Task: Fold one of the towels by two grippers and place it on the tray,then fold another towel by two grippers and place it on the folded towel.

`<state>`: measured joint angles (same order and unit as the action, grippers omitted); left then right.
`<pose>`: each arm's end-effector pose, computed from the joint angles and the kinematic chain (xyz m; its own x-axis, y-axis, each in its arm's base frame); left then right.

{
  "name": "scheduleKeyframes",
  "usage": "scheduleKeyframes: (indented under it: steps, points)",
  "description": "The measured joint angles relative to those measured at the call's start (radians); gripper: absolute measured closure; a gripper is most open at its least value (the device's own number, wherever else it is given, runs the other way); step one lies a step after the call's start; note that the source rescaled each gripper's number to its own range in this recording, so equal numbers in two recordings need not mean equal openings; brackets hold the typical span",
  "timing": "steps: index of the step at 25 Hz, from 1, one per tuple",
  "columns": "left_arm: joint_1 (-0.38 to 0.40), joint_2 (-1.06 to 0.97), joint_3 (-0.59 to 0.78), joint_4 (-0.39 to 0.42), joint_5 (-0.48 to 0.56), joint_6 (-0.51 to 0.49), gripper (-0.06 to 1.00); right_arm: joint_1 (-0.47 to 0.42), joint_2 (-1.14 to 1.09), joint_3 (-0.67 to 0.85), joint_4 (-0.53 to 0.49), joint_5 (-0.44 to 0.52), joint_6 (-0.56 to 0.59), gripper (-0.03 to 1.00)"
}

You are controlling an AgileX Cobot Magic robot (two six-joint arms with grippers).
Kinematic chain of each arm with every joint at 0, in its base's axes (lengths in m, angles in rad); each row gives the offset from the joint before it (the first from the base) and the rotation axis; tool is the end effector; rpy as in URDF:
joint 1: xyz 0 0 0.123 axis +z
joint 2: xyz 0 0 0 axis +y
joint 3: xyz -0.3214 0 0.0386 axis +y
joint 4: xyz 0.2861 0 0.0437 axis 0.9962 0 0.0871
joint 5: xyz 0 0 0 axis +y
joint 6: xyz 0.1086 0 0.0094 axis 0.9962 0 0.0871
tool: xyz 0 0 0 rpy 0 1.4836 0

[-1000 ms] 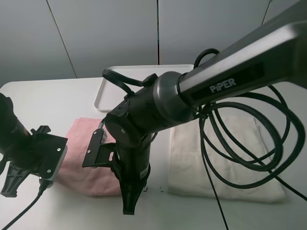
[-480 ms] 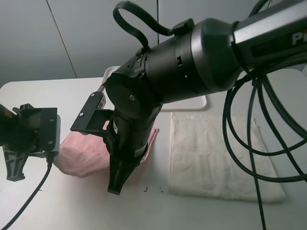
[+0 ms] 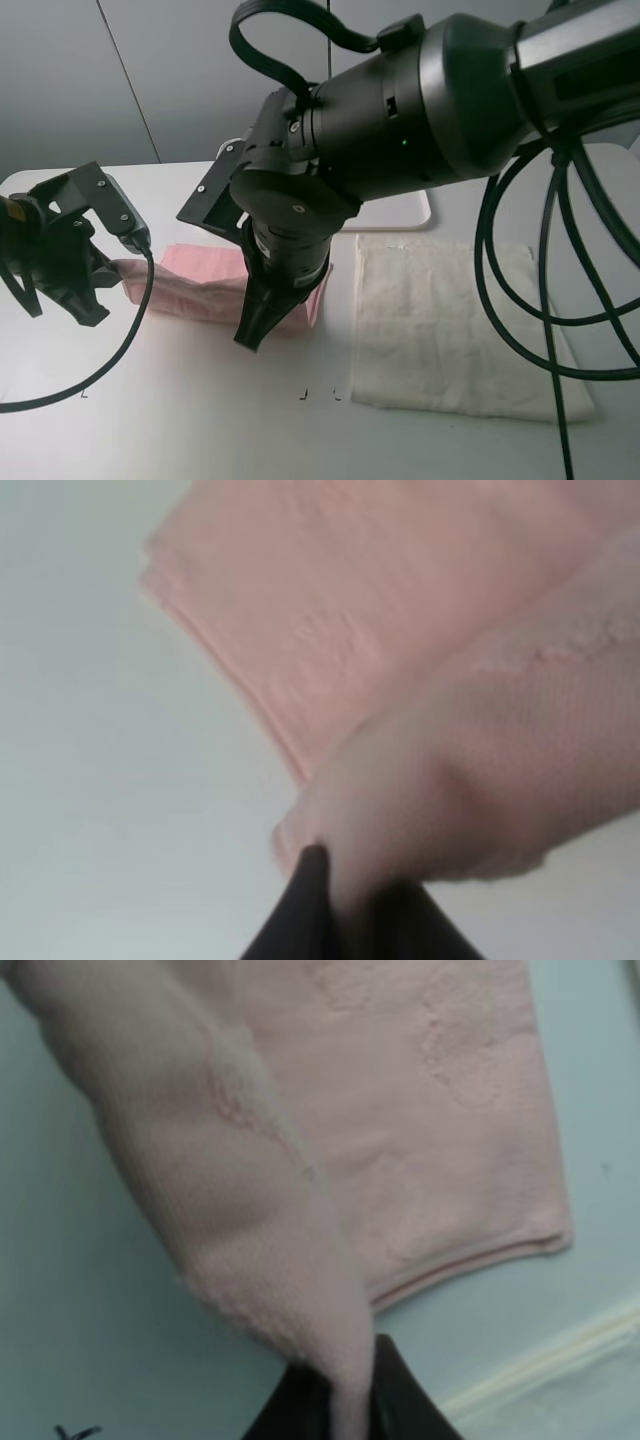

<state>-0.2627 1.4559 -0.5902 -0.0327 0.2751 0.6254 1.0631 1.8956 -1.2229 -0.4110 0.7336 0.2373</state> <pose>0.2644 -0.0721 0.1624 -0.5479 0.7268 -0.4142 0.6884 0.6730 0.2704 0.2300 0.3533 0.1707 -0.4030 -0.8744 -0.2702 -0.8372 0.4715 -0.2772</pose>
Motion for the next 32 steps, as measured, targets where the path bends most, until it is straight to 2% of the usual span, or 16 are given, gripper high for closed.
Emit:
scheduleKeyframes:
  steps: [4, 7, 10, 12, 18, 19, 21, 22, 24, 25, 26, 29, 32]
  points:
    - [0.0, 0.007, 0.0, -0.006, -0.042, -0.077, 0.93, -0.028, 0.002, 0.0, -0.068, -0.012, 0.112, 0.95]
    - [0.0, 0.041, 0.0, -0.006, -0.069, -0.115, 0.93, -0.056, 0.022, 0.0, -0.082, -0.024, 0.152, 0.95]
    - [0.0, 0.068, 0.0, -0.008, -0.14, -0.186, 0.92, -0.082, 0.039, 0.001, -0.094, -0.056, 0.182, 0.95]
    - [0.0, 0.088, 0.0, -0.008, -0.186, -0.227, 0.85, -0.097, 0.045, 0.001, -0.098, -0.079, 0.192, 0.95]
    - [0.0, 0.124, 0.0, -0.019, -0.253, -0.262, 0.48, -0.122, 0.078, 0.001, -0.127, -0.122, 0.223, 0.94]
    - [0.0, 0.124, 0.0, -0.026, -0.275, -0.269, 0.43, -0.124, 0.08, 0.001, -0.132, -0.138, 0.232, 0.9]
    - [0.0, 0.124, 0.0, -0.045, -0.307, -0.275, 0.34, -0.124, 0.081, 0.001, -0.137, -0.173, 0.263, 0.73]
    - [0.0, 0.124, 0.0, -0.048, -0.318, -0.277, 0.29, -0.124, 0.081, 0.001, -0.147, -0.191, 0.284, 0.59]
    - [0.0, 0.124, 0.0, -0.059, -0.326, -0.279, 0.18, -0.124, 0.081, 0.001, -0.187, -0.212, 0.351, 0.24]
    - [0.0, 0.124, 0.0, -0.069, -0.327, -0.279, 0.13, -0.124, 0.081, 0.001, -0.224, -0.215, 0.402, 0.11]
    - [0.0, 0.124, 0.0, -0.081, -0.327, -0.279, 0.07, -0.124, 0.081, 0.001, -0.266, -0.209, 0.445, 0.03]
    - [0.026, 0.124, -0.002, -0.14, -0.308, -0.283, -0.04, -0.124, 0.081, -0.008, -0.329, -0.153, 0.528, -0.03]
    - [0.087, 0.138, -0.058, -0.189, -0.159, -0.3, -0.05, -0.143, 0.082, -0.035, -0.287, -0.123, 0.506, -0.03]
